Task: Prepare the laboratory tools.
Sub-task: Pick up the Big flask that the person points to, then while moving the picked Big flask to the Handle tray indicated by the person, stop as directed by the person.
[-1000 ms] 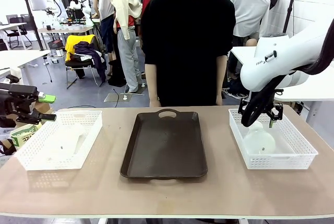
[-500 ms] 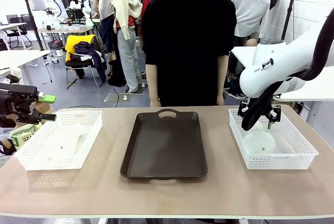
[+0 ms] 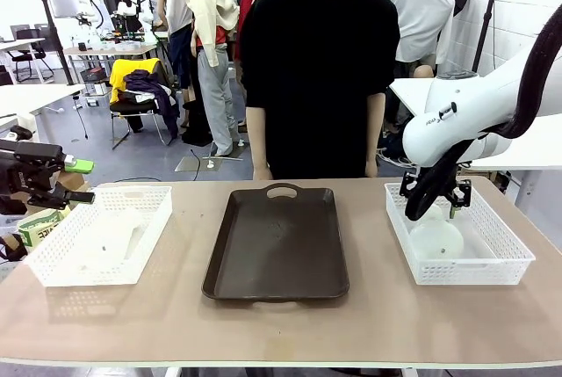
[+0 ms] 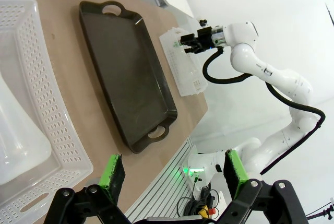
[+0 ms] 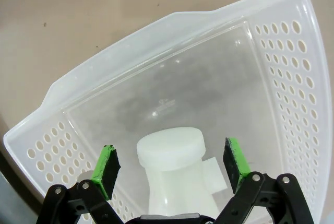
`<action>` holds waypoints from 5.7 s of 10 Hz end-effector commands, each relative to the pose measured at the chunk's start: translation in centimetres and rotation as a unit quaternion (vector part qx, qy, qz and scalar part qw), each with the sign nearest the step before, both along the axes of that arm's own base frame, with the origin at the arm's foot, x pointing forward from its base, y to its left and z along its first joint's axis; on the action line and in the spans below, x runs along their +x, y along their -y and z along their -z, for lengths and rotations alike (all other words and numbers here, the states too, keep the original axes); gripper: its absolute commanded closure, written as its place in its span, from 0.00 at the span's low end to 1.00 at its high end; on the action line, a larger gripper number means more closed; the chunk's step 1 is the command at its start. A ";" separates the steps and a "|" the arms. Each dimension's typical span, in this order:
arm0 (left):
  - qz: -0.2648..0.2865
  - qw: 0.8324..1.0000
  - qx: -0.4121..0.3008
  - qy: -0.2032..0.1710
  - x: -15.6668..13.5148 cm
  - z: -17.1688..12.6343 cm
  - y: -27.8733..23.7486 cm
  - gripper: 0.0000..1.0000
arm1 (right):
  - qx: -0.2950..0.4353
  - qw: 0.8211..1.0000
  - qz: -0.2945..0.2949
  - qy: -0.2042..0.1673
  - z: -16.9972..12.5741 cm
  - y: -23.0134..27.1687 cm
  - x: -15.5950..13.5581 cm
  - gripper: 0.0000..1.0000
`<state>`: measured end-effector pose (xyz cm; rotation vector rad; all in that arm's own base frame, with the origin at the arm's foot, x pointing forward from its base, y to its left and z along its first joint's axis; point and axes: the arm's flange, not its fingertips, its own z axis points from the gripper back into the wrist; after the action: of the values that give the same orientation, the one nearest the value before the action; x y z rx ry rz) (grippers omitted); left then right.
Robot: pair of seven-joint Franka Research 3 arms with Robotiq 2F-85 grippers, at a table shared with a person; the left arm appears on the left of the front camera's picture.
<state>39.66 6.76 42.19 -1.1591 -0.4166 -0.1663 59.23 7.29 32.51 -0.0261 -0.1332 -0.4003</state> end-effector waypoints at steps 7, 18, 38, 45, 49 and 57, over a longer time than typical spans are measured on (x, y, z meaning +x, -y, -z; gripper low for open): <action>0.000 1.000 -0.010 0.004 0.0 -0.2 -0.1 0.00 | -0.001 1.000 0.005 -0.021 0.7 -0.1 0.8 0.89; 0.000 1.000 -0.010 0.004 0.0 -0.2 -0.1 0.00 | -0.005 1.000 0.006 -0.025 1.0 0.3 0.3 1.00; 0.000 1.000 -0.010 0.004 0.0 -0.2 -0.1 0.00 | -0.035 0.999 -0.015 0.000 -7.5 -0.5 -4.5 1.00; 0.000 1.000 -0.010 0.004 0.0 -0.2 -0.1 0.00 | -0.011 0.998 -0.054 0.028 -12.1 -0.9 -8.1 1.00; 0.000 1.000 -0.010 0.004 0.0 -0.2 -0.1 0.00 | -0.009 0.995 -0.086 0.059 -15.2 -2.1 -11.5 1.00; 0.000 1.000 -0.010 0.004 0.0 -0.2 -0.1 0.00 | -0.016 0.995 -0.082 0.061 -15.9 -2.7 -11.2 1.00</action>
<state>39.66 6.78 42.18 -1.1588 -0.4161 -0.1659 47.72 9.81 48.27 -0.0313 -0.2613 -0.2397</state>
